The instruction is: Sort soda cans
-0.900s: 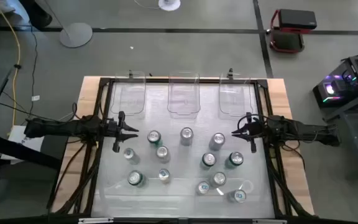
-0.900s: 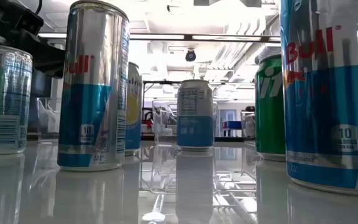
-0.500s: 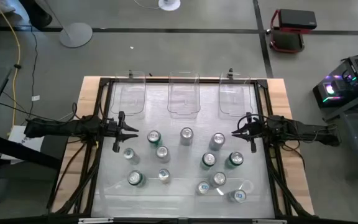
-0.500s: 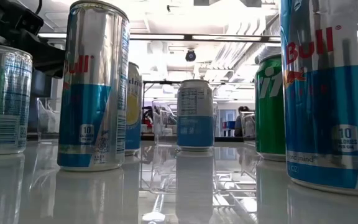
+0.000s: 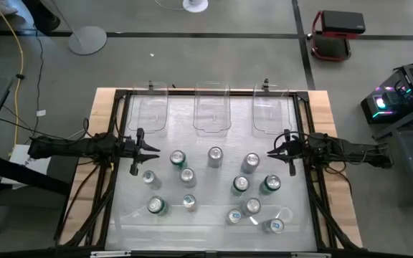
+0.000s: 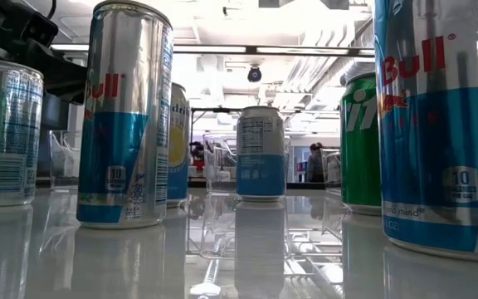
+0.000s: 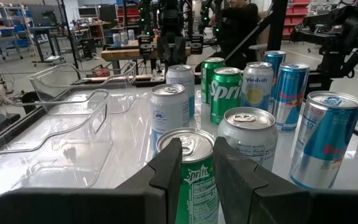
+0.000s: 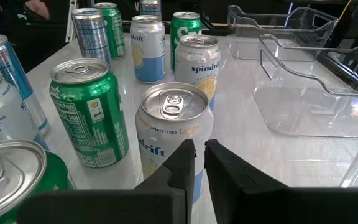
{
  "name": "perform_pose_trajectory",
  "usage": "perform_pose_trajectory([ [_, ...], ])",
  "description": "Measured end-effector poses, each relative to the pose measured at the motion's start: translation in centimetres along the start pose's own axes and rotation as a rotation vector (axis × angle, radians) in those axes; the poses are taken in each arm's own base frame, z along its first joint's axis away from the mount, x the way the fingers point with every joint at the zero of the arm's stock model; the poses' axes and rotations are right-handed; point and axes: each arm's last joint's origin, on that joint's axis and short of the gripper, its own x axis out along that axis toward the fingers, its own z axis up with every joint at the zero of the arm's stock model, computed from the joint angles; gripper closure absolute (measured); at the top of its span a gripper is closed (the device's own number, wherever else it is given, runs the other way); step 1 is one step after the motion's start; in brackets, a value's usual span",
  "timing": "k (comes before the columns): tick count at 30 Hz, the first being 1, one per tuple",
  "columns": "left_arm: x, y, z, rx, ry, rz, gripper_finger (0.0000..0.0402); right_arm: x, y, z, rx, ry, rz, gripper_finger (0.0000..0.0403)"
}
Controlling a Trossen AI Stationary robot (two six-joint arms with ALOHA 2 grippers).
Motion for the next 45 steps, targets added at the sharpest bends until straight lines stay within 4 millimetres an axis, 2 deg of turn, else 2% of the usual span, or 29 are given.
perform_pose_trajectory([
  [24,0.0,0.0,0.0,0.001,0.0,0.0,0.0323,0.0,0.0,0.0,0.0,0.0,0.0,0.037],
  [30,0.0,0.0,-0.01,0.102,0.0,0.0,0.0323,0.0,-0.05,0.0,-0.006,0.001,-0.011,0.037],
  [36,0.01,0.0,0.0,0.103,-0.001,0.001,0.0323,0.0,-0.12,0.0,-0.01,0.001,-0.027,0.037],
  [40,0.01,0.0,0.01,0.103,-0.003,0.001,0.0323,-0.03,-0.41,0.09,-0.114,0.002,-0.125,0.037],
  [45,0.0,0.04,0.41,0.093,-0.048,0.008,0.0323,-0.09,-0.62,0.82,-0.116,-0.068,-0.194,0.037],
])
